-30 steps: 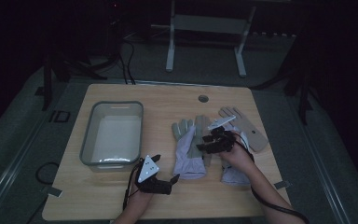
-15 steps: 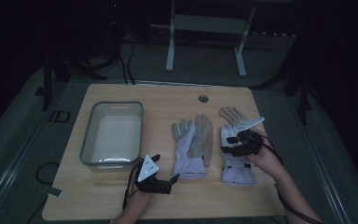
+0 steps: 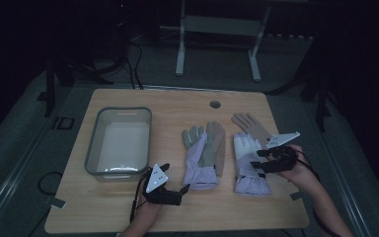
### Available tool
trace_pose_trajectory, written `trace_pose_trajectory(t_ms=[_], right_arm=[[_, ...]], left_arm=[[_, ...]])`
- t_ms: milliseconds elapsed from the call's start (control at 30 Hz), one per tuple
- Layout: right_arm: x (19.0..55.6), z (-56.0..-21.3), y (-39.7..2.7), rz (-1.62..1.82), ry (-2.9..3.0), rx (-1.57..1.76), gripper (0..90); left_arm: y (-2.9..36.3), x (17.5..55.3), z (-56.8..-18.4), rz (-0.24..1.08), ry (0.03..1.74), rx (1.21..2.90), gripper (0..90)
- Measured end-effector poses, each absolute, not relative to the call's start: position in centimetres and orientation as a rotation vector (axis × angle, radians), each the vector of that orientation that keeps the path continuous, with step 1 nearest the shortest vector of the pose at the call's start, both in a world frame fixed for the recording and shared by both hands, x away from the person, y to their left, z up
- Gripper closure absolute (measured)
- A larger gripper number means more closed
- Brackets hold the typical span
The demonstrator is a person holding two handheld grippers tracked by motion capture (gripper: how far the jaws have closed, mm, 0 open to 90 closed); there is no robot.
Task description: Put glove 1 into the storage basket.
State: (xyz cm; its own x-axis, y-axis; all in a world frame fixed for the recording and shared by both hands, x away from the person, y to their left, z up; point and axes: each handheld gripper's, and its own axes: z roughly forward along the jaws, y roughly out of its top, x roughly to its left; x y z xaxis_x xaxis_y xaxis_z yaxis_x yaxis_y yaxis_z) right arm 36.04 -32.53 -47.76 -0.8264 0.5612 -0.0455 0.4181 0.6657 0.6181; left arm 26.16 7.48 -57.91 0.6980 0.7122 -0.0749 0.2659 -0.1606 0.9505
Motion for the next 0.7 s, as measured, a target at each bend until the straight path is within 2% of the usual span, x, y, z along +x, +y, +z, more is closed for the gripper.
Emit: trace_pose_trajectory(t_ms=[367,433,533,700], right_arm=[[38.0,-51.2,-32.1,0.757,2.695,0.802,40.2],[38.4,-52.3,-31.9,0.695,2.717,0.809,44.6],[38.5,-52.7,-32.0,0.728,2.748,0.844,60.4],[38.0,-52.8,-32.3,0.768,2.705,0.934,65.3]], left_arm=[[7.4,26.2,-57.9,0.471,0.785,1.741,0.0],[7.4,26.2,-57.9,0.472,0.784,1.741,0.0],[7.4,26.2,-57.9,0.474,0.782,1.743,0.0],[7.4,26.2,-57.9,0.473,0.784,1.741,0.0]])
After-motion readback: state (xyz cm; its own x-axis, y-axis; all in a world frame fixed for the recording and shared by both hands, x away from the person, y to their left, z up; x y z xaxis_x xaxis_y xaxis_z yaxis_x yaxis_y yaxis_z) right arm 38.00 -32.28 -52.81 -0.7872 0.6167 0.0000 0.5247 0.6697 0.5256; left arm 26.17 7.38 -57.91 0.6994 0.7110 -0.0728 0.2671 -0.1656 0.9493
